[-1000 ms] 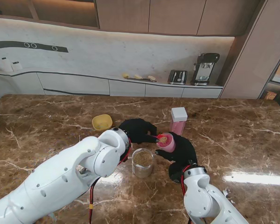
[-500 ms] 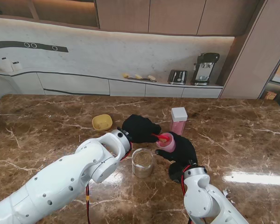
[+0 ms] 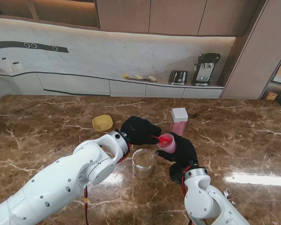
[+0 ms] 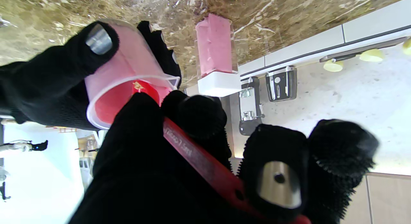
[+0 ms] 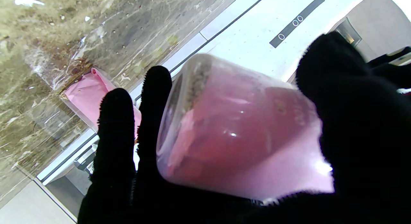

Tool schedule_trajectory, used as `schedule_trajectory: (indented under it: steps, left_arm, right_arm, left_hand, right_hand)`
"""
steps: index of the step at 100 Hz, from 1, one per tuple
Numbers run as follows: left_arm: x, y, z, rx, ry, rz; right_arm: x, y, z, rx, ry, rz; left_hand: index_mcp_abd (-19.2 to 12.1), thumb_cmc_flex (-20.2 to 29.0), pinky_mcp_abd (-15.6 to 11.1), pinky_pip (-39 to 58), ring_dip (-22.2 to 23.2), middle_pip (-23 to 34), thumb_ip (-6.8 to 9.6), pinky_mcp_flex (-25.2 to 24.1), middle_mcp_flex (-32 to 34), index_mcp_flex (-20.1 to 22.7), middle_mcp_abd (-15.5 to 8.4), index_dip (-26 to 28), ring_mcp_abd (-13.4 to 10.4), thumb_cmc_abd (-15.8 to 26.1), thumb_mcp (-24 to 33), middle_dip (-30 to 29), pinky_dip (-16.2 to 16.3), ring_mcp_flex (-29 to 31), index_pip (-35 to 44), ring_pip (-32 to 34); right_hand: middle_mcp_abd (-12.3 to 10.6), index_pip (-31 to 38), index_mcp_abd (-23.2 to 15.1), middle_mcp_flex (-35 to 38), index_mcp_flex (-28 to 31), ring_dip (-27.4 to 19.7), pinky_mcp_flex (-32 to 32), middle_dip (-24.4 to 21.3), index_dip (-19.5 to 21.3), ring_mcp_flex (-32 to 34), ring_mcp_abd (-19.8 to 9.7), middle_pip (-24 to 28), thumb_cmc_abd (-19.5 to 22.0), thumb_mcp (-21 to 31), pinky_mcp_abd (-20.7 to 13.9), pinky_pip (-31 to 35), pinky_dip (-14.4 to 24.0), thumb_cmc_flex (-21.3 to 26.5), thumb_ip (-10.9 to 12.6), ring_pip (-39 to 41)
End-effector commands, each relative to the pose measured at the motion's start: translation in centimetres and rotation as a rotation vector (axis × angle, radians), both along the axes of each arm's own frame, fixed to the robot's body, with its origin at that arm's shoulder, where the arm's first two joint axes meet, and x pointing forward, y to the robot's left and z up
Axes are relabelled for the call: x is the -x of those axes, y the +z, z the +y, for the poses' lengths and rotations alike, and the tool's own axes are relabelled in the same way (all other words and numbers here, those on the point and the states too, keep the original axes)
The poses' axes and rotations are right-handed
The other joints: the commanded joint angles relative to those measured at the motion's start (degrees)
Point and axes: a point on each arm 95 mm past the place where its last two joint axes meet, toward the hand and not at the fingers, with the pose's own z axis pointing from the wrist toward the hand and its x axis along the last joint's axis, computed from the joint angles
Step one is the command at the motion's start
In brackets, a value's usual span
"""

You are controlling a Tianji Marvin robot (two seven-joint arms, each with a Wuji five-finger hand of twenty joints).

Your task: Measure grain into the airtight container

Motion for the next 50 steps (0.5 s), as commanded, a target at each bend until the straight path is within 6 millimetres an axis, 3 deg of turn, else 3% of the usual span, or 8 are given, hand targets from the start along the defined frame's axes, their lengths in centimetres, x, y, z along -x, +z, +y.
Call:
schedule_trajectory:
  steps: [1,50]
  left_arm:
    - [0.13,-0.16,0.02,-0.001,0.007,-0.005]
    - [-0.06,-0.11,0.56,-0.001,-0.048,-0.017]
  right_arm:
    - [0.3,-0.42,0.14,-0.004,0.001,0.02]
    - [0.3,-0.47,0.01,-0.002,-0.013,0.025]
  left_hand:
    - [-2.34,0.51,0.9,4.24,0.45,1.98,1.45,1.67,4.43,-1.26,-2.09,1.05,-0.53,2.34,-0.12,-0.08,0.19,1.72,1.43,6.28]
    - [-3.08,0.24,0.99,3.9,0.3,2.27,1.29,1.6,4.42,-1.43,-2.03,1.04,-0.16,2.2,-0.33,-0.39,0.02,1.7,1.69,6.31]
  right_hand:
    - [-3.87,4.52,-6.96,1.38,2.76,0.16,-0.13,-0.35,0.46,0.16,-2.25,1.58,9.33,10.19,-1.3,-0.78,-1.2,5.0,-0.37,-0.2]
    - [-3.86,4.55,-6.82,1.36,2.76,0.17,-0.18,-0.28,0.43,0.18,-2.22,1.61,9.58,9.98,-1.35,-0.84,-1.24,5.14,-0.39,-0.15]
